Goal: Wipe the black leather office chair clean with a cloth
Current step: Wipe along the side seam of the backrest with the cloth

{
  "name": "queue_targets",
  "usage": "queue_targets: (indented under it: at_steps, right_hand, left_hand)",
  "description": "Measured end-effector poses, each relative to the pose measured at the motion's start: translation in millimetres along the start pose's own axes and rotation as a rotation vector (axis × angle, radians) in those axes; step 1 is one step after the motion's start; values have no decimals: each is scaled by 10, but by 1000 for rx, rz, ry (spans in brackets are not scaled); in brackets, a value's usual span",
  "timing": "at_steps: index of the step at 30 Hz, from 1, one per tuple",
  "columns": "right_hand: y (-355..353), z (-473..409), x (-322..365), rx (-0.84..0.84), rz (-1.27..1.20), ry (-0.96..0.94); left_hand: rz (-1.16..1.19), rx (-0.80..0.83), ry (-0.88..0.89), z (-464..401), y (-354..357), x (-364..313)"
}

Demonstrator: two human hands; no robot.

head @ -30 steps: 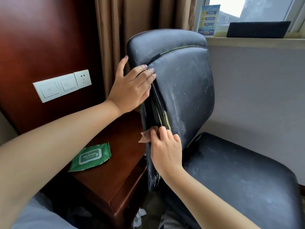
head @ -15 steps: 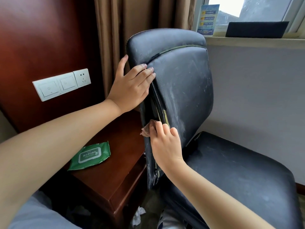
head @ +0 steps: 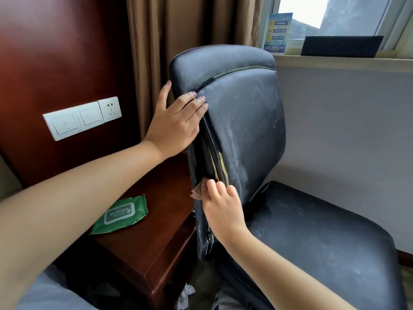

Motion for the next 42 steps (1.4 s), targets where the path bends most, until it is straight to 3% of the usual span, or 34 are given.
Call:
queue_targets:
  at_steps: [2, 7, 11, 16, 22, 24, 27, 29, 35, 38, 42]
  right_hand:
    - [-38, -4, -48, -10, -12, 19]
    - [-352, -325, -212, -252, -72, 141]
    - [-248, -325, -138, -177, -34, 121]
    - [-65, -47, -10, 58, -28, 29]
    - [-279, -189, -152, -150, -63, 98]
    - [-233, -175, -131, -76, -25, 52]
    - [-103, -22, -36, 185, 0, -47]
    - [-90, 38, -11, 244, -27, -51]
    - [-333, -321, -178, -145, -47, 67]
    - [-288, -318, -146, -27, 22, 19]
    - [-98, -38, -20, 290, 26, -76]
  left_hand:
    - [-3, 4, -8, -6, -3, -18]
    - [-11, 3, -21, 5, 10, -48]
    - [-4, 11, -15, 8, 5, -34]
    - [-17, 41, -15, 1, -3, -30]
    - [-34, 55, -6, 1, -7, -25]
    - [-38, 52, 2, 2, -12, -23]
    - [-11, 67, 25, 6, -45, -11]
    - [24, 91, 43, 23, -79, 0]
    - [82, 185, 80, 37, -169, 6]
    - [53, 256, 98, 59, -197, 12]
    - [-55, 356, 124, 80, -192, 40]
Point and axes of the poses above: each hand's wrist, its own z-axis away from the middle knuckle, its own y-axis out of the palm, x = y × z, the point moved 2 cm from there along -z, towards the middle knuckle, and after that the axes turned 9 degrees about x, right-handed, at the moved point
